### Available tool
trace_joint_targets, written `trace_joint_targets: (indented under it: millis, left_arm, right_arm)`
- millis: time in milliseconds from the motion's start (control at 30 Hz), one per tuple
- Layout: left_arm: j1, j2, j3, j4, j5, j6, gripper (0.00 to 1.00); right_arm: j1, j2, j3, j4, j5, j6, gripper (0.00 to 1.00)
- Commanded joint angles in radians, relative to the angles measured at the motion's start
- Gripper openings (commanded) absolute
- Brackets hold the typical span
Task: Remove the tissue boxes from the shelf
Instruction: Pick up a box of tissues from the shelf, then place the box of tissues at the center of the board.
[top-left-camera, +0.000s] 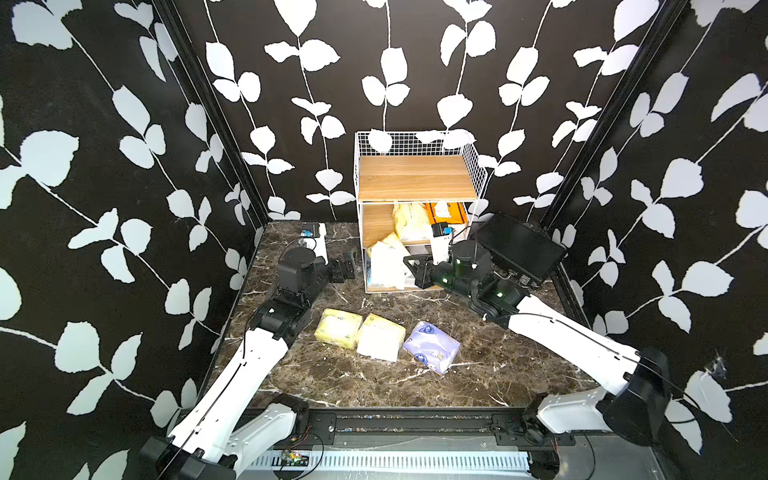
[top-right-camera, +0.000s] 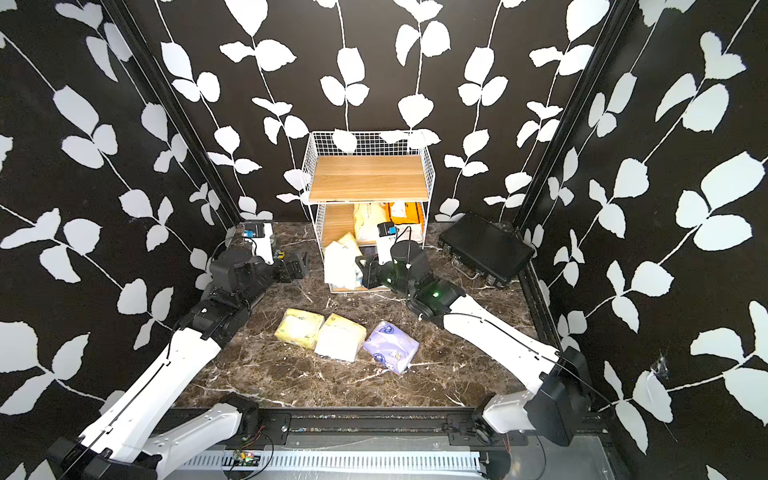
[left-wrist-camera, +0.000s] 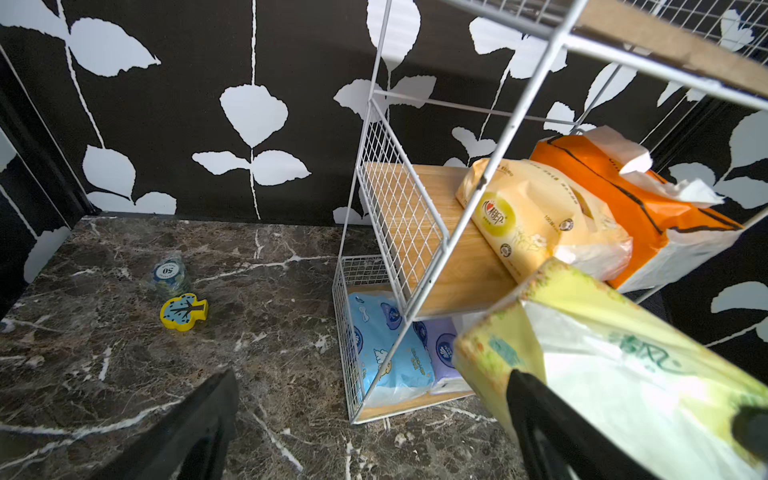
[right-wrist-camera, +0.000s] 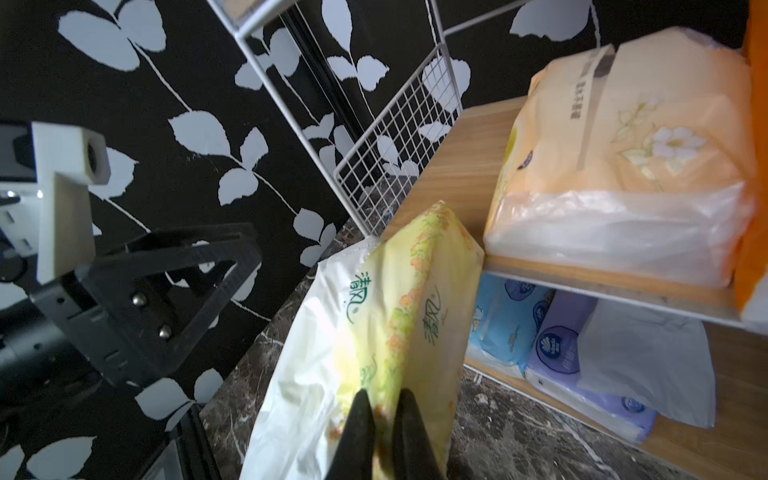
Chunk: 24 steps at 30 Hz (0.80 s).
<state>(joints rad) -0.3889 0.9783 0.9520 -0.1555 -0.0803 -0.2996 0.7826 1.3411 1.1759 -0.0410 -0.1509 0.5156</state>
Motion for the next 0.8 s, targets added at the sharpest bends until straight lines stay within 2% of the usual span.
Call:
trace_joint_targets:
  millis: [0,167,367,567,767]
  left_arm:
    - [0.008,-0.017,-0.031,0.008,-0.011,-0.028,0.99]
    - [0.008,-0.021,-0.057,0.036,-0.015,-0.048,0.99]
    - [0.008,-0.007,-0.050,0.041,0.004,-0.055,0.99]
    - [0.007,-0.009,-0.068,0.050,0.021,-0.064,0.99]
    - [0.007,-0.006,-0.091,0.063,0.028,-0.070,0.99]
  right_arm:
    - [-0.002,-0.077,-0.039,-0.100,-0.045,-0.080,0.00]
    - [-0.003,-0.169,-0.129,-0.223,0.000,-0.122,0.00]
    - [-0.023,-0.241,-0.244,-0.289,0.087,-0.096,0.00]
    - [-0.208,-0.328,-0.398,-0.257,0.045,-0.016,0.00]
    - [-0.367,-0.356,-0.454,-0.278,-0.005,-0.009,0.00]
